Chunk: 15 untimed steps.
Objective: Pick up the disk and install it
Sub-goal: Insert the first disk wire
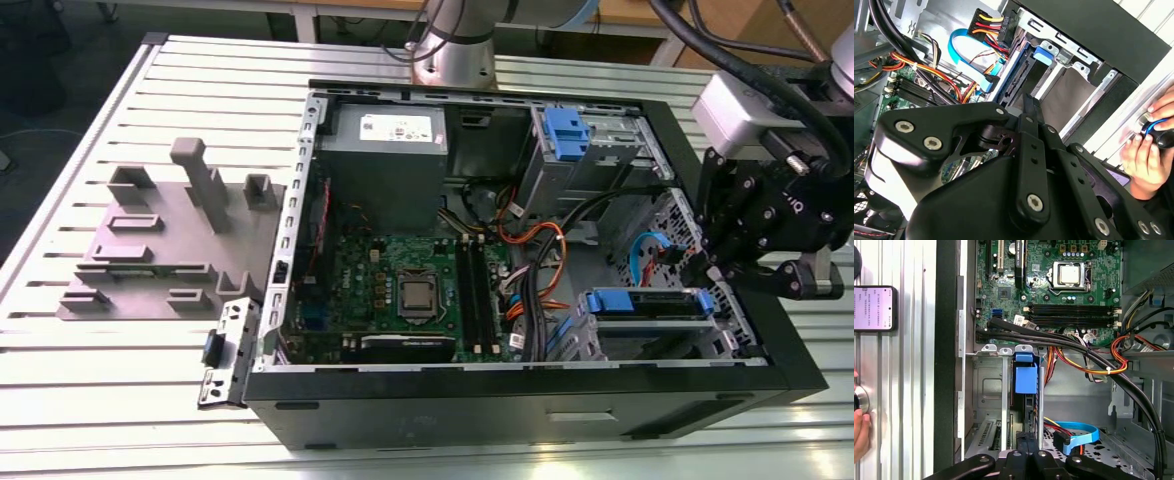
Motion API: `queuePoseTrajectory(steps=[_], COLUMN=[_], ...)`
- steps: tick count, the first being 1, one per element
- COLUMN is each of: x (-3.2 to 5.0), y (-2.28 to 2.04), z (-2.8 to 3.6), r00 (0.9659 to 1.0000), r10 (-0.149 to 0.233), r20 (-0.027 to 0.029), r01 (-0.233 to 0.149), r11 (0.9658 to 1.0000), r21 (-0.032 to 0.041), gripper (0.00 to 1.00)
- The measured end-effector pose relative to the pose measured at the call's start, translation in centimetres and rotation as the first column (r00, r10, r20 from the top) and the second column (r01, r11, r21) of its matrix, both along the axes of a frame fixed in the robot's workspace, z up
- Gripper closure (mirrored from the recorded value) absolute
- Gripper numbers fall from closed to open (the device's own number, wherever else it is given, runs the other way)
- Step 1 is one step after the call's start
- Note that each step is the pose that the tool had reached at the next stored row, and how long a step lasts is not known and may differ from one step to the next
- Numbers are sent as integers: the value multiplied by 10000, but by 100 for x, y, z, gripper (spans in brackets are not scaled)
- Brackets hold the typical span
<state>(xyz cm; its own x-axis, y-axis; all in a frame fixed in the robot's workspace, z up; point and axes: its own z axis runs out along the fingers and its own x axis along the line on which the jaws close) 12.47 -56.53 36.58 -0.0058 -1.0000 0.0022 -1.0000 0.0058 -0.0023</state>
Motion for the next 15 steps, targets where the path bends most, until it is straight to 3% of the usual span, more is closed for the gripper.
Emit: queuePoseTrajectory(steps=[9, 15], x=[75, 123], y=[11, 98], z=[-3, -9], r00=[10000, 10000], r10=[0, 0], r20=[-9, -10], r01=[0, 0], r11=[10000, 10000], r21=[0, -1], gripper=[89, 89])
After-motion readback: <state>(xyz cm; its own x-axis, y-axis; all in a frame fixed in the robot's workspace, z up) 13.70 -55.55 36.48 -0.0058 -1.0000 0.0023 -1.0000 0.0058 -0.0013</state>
